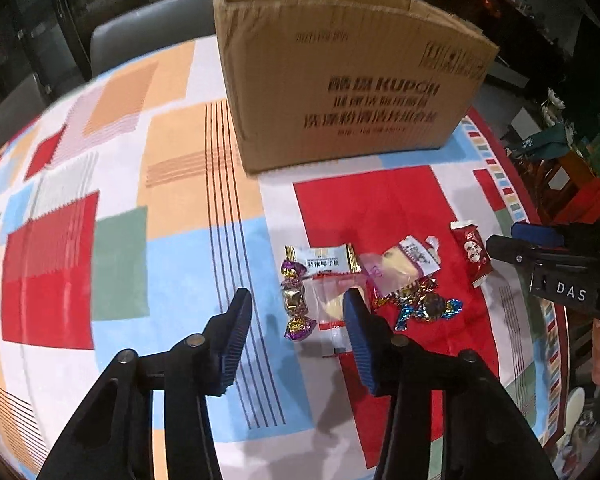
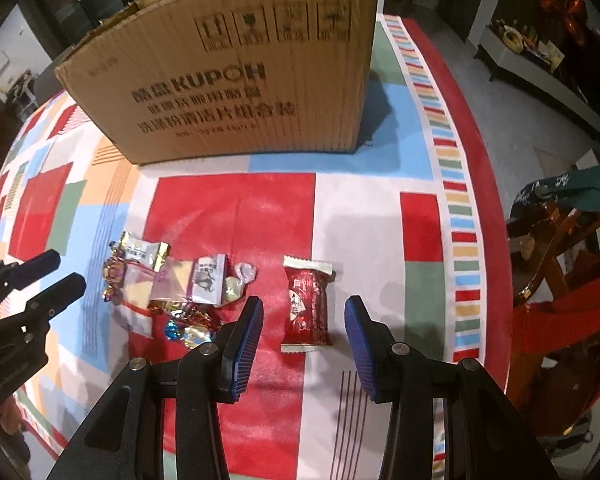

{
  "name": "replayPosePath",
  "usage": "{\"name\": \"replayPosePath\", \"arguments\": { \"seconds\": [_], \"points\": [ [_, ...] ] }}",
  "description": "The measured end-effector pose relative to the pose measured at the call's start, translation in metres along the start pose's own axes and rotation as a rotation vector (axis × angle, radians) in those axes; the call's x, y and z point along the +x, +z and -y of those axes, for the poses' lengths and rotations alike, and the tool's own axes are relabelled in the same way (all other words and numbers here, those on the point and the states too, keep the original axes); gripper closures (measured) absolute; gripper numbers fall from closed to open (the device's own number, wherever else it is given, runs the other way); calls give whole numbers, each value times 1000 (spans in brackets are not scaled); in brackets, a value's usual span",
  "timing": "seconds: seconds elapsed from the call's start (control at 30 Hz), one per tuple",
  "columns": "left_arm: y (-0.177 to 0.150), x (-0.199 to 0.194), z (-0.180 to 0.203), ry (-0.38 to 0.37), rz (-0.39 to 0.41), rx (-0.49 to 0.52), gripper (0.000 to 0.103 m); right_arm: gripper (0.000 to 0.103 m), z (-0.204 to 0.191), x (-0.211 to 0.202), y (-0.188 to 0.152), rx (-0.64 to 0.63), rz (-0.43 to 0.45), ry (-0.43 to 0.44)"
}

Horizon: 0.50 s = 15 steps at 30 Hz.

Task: Organize snacks
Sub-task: 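Move both tools back toward the candies and red snack on the table, then grasp a purple wrapped candy with the left tool while the right tool grasps the red snack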

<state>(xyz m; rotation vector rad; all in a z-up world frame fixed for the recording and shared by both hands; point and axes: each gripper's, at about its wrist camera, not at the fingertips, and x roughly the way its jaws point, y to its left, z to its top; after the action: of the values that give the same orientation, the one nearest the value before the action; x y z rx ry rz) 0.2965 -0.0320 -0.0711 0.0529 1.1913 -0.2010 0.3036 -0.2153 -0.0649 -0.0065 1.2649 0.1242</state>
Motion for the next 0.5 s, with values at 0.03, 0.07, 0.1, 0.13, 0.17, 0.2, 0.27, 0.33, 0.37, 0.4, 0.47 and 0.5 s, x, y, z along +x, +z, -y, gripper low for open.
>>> {"name": "replayPosePath", "arguments": {
  "seconds": [0.03,0.07,0.1,0.13,0.17,0.2,0.27,0.33,0.37,0.4,0.47,0.5],
  "points": [
    [0,3,-1,-4,-8,-5,58,59,0,3,0,-1,-7,0],
    [0,6,-1,-6,-13,-11,61,60,0,4,0,0,-11,0],
    [0,8,-2,-6,-19,-14,62,60,1,6,0,4,-16,0],
    [0,11,-2,-6,-24,-15,63,60,1,9,0,5,-22,0],
    [0,13,-3,-4,-30,-18,64,60,1,11,0,6,-28,-2],
    [1,16,-4,-3,-37,-24,65,60,2,13,1,7,-30,-4],
    [1,20,-6,-13,-46,-39,67,60,3,17,2,8,-37,-10],
    [2,22,-6,-8,-50,-46,68,60,4,22,3,16,-43,-1],
    [2,24,-7,-8,-51,-50,70,60,5,23,3,20,-46,0],
    [3,25,-7,-12,-55,-52,70,60,5,24,4,26,-48,6],
    [3,29,-8,-11,-61,-58,71,64,6,29,3,33,-56,12],
    [4,30,-9,-10,-65,-60,71,65,6,30,4,35,-61,13]
  ]
}}
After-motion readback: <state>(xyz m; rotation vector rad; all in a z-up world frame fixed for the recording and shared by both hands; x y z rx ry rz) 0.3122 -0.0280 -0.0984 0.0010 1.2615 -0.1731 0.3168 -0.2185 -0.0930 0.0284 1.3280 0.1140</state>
